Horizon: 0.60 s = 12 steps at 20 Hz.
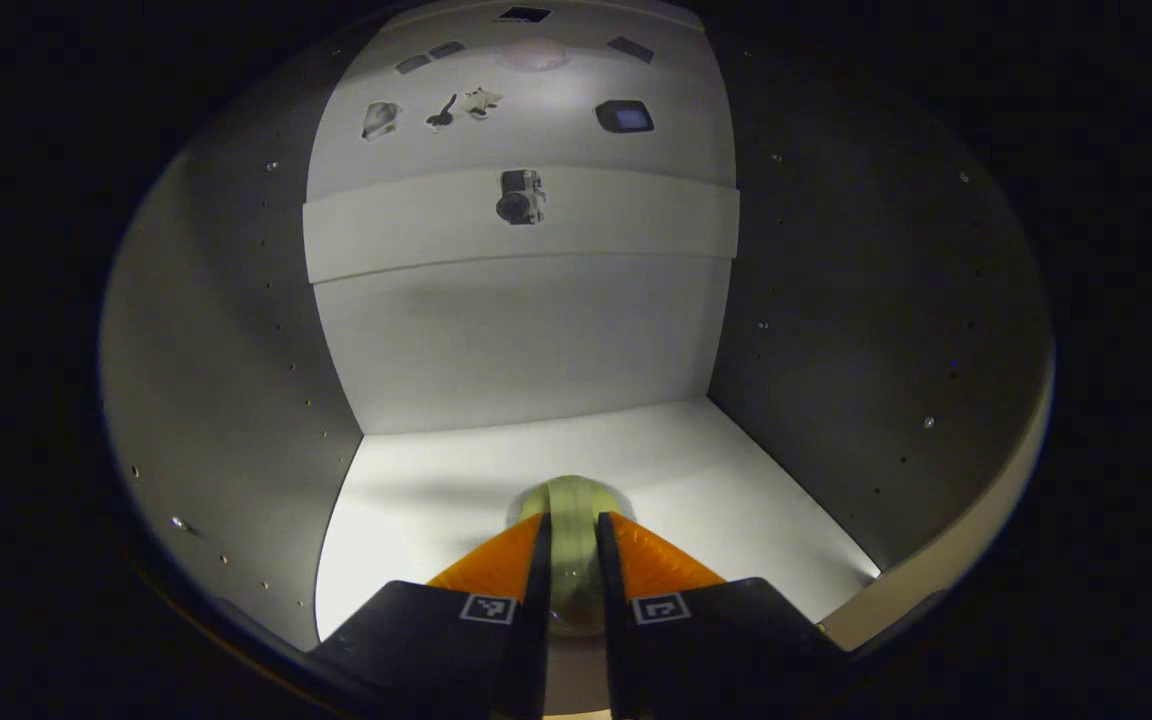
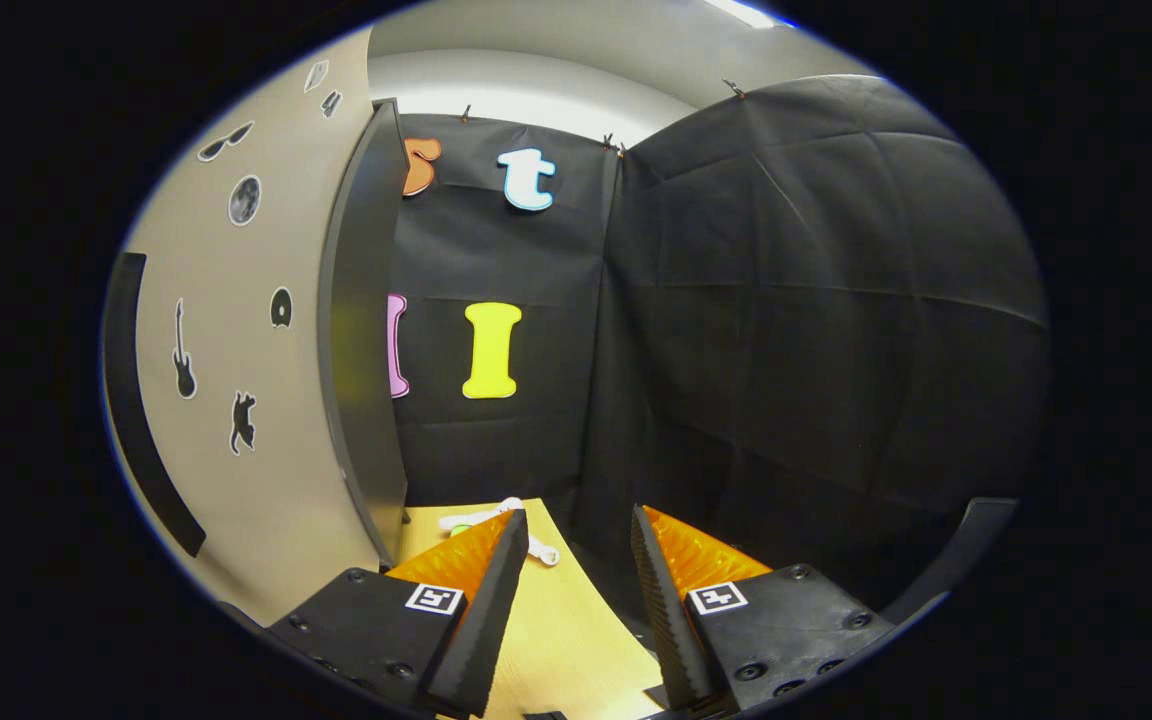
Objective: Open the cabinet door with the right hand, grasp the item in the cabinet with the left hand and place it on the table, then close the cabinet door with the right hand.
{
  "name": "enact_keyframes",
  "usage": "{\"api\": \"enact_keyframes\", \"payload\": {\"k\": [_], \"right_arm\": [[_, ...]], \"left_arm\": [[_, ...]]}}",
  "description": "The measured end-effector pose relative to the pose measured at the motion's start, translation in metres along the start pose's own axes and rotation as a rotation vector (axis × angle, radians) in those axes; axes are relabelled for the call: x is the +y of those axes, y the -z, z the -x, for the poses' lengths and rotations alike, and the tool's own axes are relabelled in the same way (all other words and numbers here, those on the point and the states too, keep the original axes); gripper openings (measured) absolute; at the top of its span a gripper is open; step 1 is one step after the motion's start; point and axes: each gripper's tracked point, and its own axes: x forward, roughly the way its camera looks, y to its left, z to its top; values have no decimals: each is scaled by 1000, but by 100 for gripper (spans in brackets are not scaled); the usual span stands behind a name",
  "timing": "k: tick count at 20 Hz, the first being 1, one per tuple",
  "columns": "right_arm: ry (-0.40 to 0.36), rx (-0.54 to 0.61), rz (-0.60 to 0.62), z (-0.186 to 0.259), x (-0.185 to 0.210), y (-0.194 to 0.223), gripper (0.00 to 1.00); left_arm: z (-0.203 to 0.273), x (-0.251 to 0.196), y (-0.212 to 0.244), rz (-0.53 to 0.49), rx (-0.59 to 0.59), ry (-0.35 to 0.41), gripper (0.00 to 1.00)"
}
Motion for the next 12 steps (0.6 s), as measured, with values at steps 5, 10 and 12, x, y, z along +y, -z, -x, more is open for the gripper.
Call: {"api": "enact_keyframes", "payload": {"k": [5,10,12], "right_arm": [[-46,-9,2,-7,13,-5,67],[-120,-42,58,-18,34,-11,67],[-167,-49,52,-20,45,-11,67]], "left_arm": [[24,2,-16,2,-56,-21,24],[87,-7,-28,16,-142,-12,24],[115,-10,-25,23,-167,-17,24]]}}
